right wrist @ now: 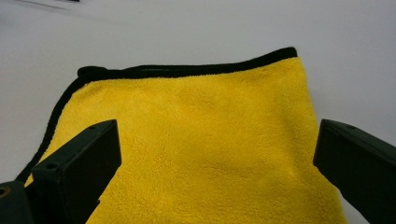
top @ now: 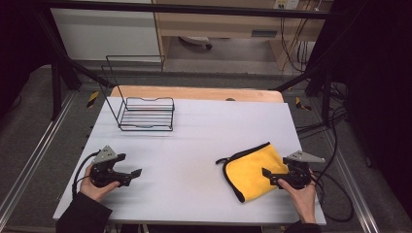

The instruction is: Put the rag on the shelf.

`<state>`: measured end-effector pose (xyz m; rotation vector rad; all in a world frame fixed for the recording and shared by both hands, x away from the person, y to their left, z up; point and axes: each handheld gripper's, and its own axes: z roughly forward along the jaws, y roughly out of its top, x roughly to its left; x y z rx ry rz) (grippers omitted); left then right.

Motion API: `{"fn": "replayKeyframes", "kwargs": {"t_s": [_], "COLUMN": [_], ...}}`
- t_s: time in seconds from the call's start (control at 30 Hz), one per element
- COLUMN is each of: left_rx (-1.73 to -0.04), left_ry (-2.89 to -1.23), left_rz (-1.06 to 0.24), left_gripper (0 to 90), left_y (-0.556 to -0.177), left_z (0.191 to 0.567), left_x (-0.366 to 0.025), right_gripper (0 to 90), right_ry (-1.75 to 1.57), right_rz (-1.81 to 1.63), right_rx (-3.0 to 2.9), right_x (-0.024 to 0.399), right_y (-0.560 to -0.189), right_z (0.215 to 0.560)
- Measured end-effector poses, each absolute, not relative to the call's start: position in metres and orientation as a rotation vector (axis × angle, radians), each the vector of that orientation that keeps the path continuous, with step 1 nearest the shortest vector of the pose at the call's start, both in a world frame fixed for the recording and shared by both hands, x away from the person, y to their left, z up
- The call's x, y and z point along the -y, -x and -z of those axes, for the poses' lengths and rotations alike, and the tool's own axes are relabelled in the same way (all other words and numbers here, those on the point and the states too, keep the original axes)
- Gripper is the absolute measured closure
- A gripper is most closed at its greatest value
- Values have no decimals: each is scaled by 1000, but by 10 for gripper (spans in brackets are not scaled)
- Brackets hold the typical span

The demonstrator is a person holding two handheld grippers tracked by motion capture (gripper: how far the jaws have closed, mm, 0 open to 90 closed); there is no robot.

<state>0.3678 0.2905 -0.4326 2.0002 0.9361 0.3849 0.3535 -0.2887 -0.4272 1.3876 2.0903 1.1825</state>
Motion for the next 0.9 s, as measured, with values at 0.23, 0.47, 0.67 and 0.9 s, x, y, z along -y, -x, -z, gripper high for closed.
{"fn": "replayKeyframes", "kwargs": {"t_s": [0.23,0.47,0.67,0.9], "left_rx": [-945,-954,-960,-967], "left_ry": [-1998,-2003,-2006,-2008], "left_rz": [-386,-379,-384,-389], "left_gripper": [79,80,83,86], "left_y": [-367,-368,-368,-368], "left_z": [433,435,435,434], "left_x": [-291,-292,-291,-291], "right_gripper": [15,31,57,269], "right_ry": [-1366,-1323,-1308,-1244], "right_rz": [-1167,-1153,-1104,-1026], "right_rx": [-2115,-2139,-2180,-2258], "right_x": [277,253,225,174], "right_y": [-352,-352,-353,-361], "right_z": [423,417,415,422]}}
